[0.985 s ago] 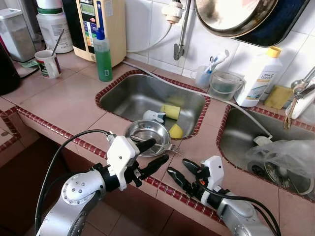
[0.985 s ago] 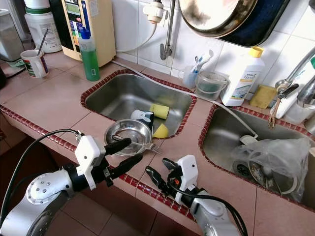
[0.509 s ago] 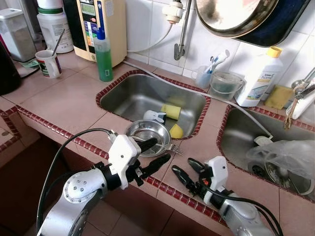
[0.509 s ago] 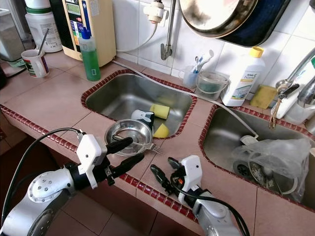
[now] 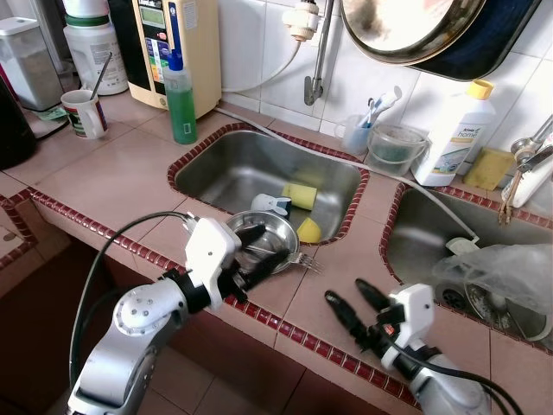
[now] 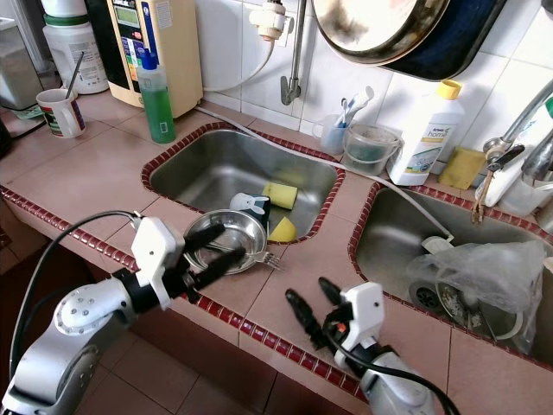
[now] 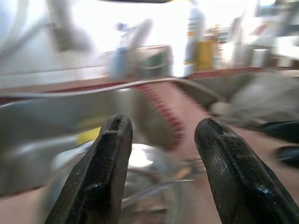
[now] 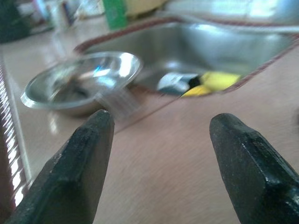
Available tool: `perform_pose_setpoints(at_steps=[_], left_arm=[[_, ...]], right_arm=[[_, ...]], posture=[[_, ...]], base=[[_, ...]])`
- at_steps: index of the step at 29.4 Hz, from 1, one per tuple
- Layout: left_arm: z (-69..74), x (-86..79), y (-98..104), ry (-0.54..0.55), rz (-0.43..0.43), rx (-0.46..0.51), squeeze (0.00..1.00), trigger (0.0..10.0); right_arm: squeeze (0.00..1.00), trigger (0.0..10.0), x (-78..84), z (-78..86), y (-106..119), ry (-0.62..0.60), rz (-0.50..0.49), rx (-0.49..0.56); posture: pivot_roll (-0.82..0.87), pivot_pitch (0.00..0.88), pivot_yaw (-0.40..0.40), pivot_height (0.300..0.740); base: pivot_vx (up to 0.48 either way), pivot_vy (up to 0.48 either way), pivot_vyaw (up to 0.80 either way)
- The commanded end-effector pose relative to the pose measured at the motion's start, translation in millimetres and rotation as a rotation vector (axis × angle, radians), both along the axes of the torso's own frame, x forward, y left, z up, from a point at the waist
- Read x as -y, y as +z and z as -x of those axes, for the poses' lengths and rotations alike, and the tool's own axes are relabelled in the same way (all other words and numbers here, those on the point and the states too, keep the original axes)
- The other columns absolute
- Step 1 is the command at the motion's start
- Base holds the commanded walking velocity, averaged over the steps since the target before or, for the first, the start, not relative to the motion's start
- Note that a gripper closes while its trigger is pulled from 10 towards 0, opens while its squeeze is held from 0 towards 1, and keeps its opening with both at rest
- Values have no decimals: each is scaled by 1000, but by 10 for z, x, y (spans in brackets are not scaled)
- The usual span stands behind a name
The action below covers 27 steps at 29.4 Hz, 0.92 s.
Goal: Kitchen organization
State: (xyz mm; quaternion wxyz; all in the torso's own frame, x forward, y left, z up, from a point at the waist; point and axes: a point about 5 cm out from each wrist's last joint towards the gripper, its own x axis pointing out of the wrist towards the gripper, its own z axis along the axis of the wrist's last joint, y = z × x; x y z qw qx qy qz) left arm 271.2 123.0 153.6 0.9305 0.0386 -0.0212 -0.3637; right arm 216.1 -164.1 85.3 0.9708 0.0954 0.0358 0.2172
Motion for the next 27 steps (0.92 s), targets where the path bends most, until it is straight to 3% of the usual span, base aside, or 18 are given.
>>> perform_pose_setpoints(at_steps=[1, 8, 11, 13, 17, 18, 20, 27], left_arm=[[-130, -146, 10, 121, 7, 11, 0, 10000], [-267, -313, -65, 297, 100, -30, 0, 10000], [-326, -261, -170, 294, 157, -82, 0, 10000], [-407, -215, -253, 337, 136, -77, 0, 10000], [-462, -142, -286, 362, 152, -51, 0, 10000], [-477, -54, -321, 316, 180, -61, 0, 10000], [-486, -39, -354, 323, 173, -62, 0, 10000], [-417, -219, -374, 394, 256, -20, 0, 10000]], right_arm=[[0, 10000, 107, 19, 107, -107, 13, 69], [0, 10000, 256, 39, 225, -318, 117, 178], [0, 10000, 305, -71, 269, -416, 184, 223], [0, 10000, 315, -160, 243, -474, 208, 225], [0, 10000, 288, -248, 222, -514, 253, 240], [0, 10000, 243, -346, 196, -551, 279, 251], [0, 10000, 209, -397, 184, -560, 292, 256], [0, 10000, 77, -445, 213, -537, 261, 300]], posture=[[53, 0, -47, 740], [34, 0, -47, 740], [40, 0, -56, 740], [37, 0, -58, 740], [35, 0, -51, 740], [24, 0, -35, 740], [15, 0, -26, 740], [5, 0, -15, 740]], base=[[0, 0, 0], [0, 0, 0], [0, 0, 0], [0, 0, 0], [0, 0, 0], [0, 0, 0], [0, 0, 0], [0, 0, 0]])
